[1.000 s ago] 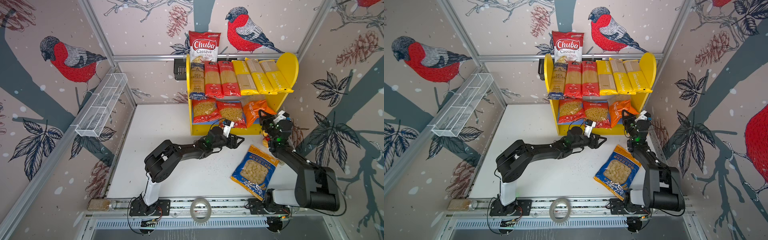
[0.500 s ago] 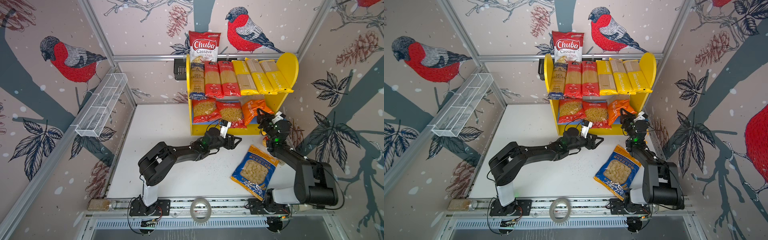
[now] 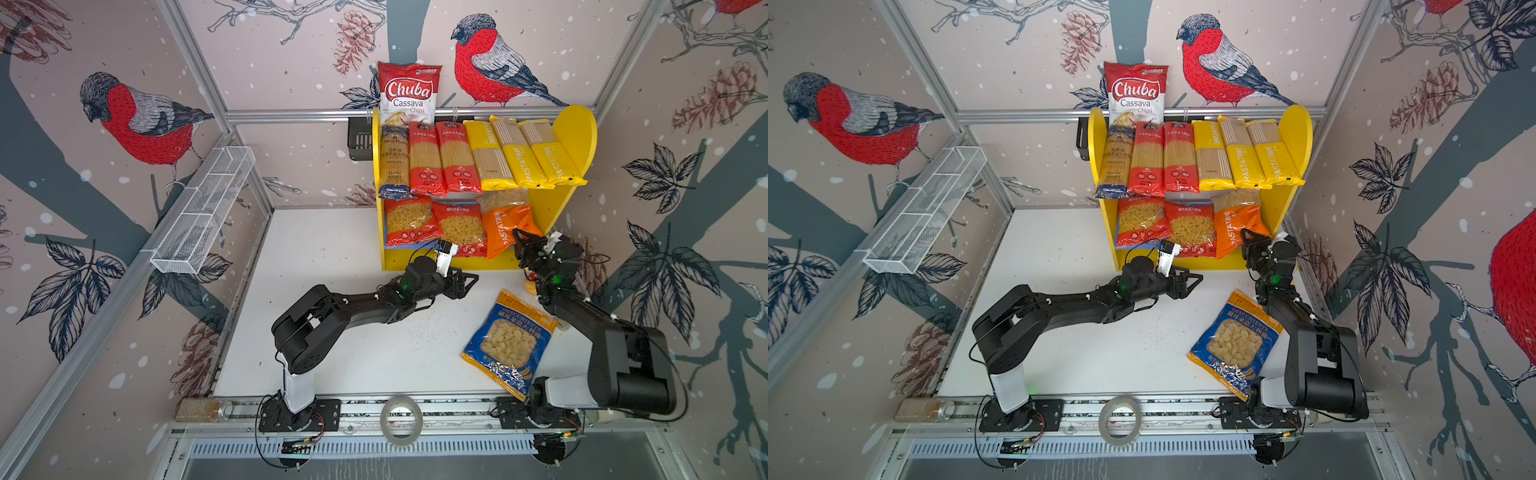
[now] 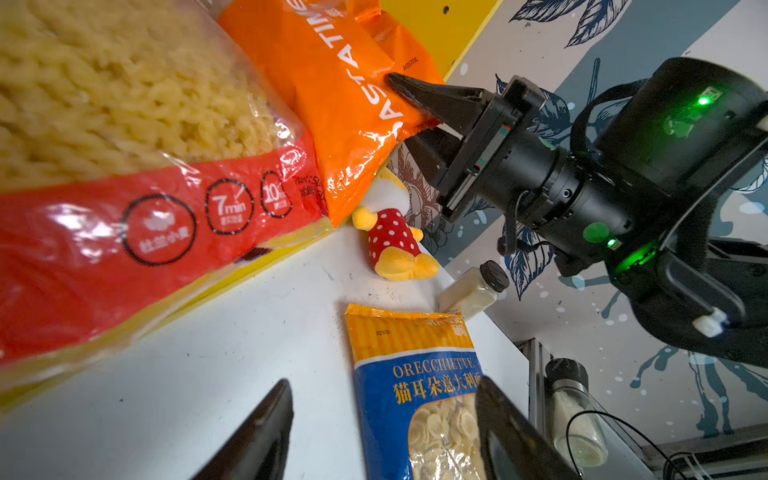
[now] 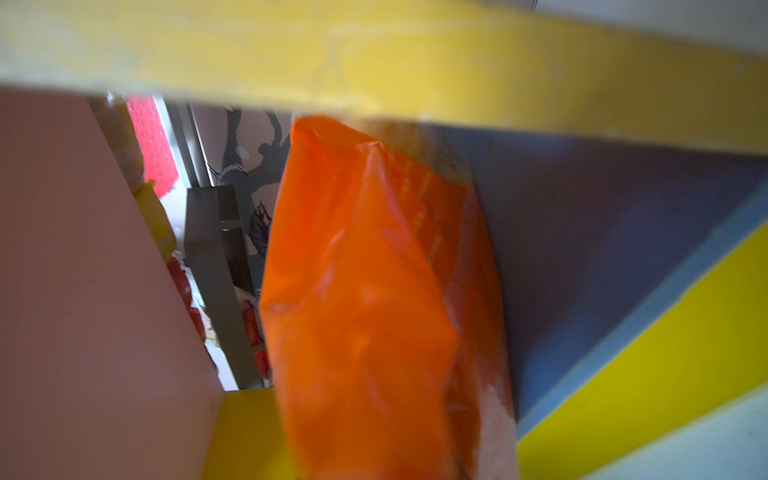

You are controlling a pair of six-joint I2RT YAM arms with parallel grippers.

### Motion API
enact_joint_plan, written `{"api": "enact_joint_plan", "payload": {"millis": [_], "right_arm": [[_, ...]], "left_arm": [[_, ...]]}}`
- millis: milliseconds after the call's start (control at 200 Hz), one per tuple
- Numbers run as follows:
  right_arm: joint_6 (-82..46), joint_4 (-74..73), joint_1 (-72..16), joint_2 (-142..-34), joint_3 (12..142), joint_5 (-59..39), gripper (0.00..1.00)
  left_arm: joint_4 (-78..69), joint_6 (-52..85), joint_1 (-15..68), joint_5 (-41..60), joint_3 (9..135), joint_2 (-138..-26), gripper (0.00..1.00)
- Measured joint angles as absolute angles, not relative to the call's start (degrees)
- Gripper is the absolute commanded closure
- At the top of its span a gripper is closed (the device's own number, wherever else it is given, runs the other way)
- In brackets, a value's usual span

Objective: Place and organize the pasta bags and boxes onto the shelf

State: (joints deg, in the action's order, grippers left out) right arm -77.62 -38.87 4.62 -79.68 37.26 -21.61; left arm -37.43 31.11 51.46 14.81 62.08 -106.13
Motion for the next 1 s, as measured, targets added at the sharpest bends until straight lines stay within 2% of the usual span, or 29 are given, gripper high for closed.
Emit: {"api": "enact_joint_plan", "payload": {"millis": [90, 205, 700, 850, 1001], "right_arm": [[-74.46, -34.81, 4.62, -78.50, 38.59, -21.56, 0.75], [-71.96, -32.67, 5.43, -79.24, 39.40, -22.24, 0.84], [-70.54, -30.48, 4.40, -79.66, 43.20, -22.11, 0.89], [-70.91, -31.14, 4.47, -83.15, 43.11, -21.26, 0.78], [-69.58, -30.70, 4.40, -83.15, 41.76, -21.06, 0.59]], "left_arm": [[-37.43, 30.76, 50.89, 14.35, 62.22, -105.89, 0.31], [-37.36, 30.02, 50.68, 13.50, 62.52, -105.84, 0.31], [-37.45, 30.28, 50.68, 13.65, 63.24, -107.63, 0.32], [-37.45, 31.11, 50.68, 13.82, 63.29, -107.68, 0.32], [-37.41, 31.09, 50.68, 13.82, 63.24, -107.68, 0.32]]}}
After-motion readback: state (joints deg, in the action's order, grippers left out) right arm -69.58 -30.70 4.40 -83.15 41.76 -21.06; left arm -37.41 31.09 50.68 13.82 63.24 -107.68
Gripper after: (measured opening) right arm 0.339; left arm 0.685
